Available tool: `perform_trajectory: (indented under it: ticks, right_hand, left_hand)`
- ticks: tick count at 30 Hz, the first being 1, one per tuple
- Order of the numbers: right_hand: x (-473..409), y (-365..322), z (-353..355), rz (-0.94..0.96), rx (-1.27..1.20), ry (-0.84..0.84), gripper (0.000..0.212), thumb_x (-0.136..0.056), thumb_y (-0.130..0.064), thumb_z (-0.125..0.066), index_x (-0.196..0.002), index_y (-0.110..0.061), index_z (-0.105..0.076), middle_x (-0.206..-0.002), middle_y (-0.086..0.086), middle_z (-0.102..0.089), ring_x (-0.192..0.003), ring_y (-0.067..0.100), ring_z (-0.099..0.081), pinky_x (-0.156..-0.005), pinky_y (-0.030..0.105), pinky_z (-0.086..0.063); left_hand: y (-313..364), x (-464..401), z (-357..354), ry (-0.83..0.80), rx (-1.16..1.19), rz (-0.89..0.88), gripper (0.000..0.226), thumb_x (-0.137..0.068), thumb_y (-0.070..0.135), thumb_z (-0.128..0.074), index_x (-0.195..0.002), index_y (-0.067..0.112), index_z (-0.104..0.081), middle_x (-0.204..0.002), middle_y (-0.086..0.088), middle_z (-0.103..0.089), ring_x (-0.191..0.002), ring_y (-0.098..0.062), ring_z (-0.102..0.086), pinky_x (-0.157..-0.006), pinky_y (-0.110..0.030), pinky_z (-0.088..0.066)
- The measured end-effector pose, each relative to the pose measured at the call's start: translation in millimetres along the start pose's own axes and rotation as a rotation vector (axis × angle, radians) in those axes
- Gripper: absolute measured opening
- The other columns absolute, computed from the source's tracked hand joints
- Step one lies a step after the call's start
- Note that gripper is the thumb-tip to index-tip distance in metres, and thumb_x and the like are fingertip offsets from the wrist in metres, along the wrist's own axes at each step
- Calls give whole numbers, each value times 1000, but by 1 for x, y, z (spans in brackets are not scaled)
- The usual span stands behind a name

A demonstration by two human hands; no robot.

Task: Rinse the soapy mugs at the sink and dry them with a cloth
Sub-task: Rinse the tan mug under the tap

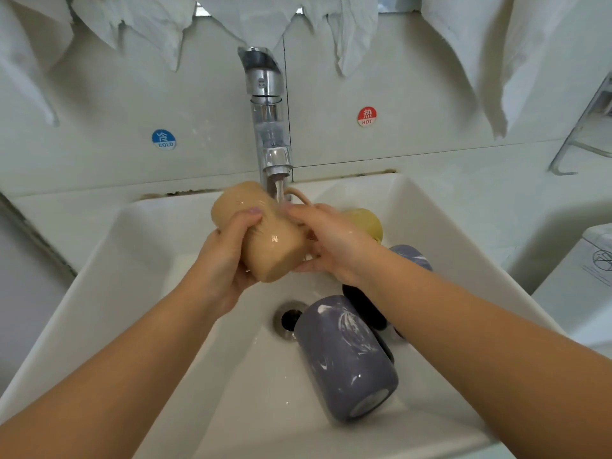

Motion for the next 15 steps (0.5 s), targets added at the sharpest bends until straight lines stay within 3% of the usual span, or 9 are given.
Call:
perform_trajectory:
  ticks: [4, 8, 10, 12, 15]
  right_hand:
    - [6, -12, 5, 62, 59, -53, 27, -86, -35, -69, -104, -16, -60, -99, 3, -67, -97, 25, -66, -74, 45, -60]
    - [12, -23, 16, 142, 182, 8, 27, -84, -31, -73, -98, -13, -58, -94, 2, -66, -93, 23, -67, -75, 47, -60]
    - [15, -26, 20, 182, 223, 54, 26, -83, -31, -73, -93, -14, -56, -92, 4, -65, -90, 23, -66, -75, 48, -59]
    - [17, -29, 22, 223, 254, 88, 26, -83, -32, -73, -90, -15, -55, -87, 4, -62, -81, 20, -63, -73, 47, -59]
    - [18, -32, 24, 240, 285, 108, 27, -83, -34, -73, -89, -15, -54, -87, 4, -61, -80, 19, -62, -73, 48, -59]
  left_hand:
    - [-1, 2, -7, -87, -53, -4, 62, -64, 43, -70, -121, 21, -60, -113, -3, -72, -108, -24, -67, -71, -36, -60]
    - [-6, 2, -3, 66, -173, -2, 110, -43, 63, -78, -138, 21, -42, -123, -1, -64, -103, -17, -67, -61, -31, -58]
    - [-6, 2, -6, 142, -211, -11, 102, -56, 68, -75, -137, 16, -41, -120, -3, -64, -100, -18, -67, -73, -37, -60]
    - [-4, 5, -10, 209, -242, -26, 79, -80, 63, -62, -135, 11, -37, -113, -2, -61, -102, -20, -63, -89, -44, -55]
    - [2, 8, -12, 258, -279, -40, 68, -93, 56, -48, -138, 9, -29, -113, -3, -52, -104, -23, -58, -95, -47, -51]
Point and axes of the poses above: each hand's wrist, its own x-axis away from the middle knuckle, its own z-axis out of the back of the hand, y = z × x, the point moved 10 cm from there along -x, towards the middle knuckle
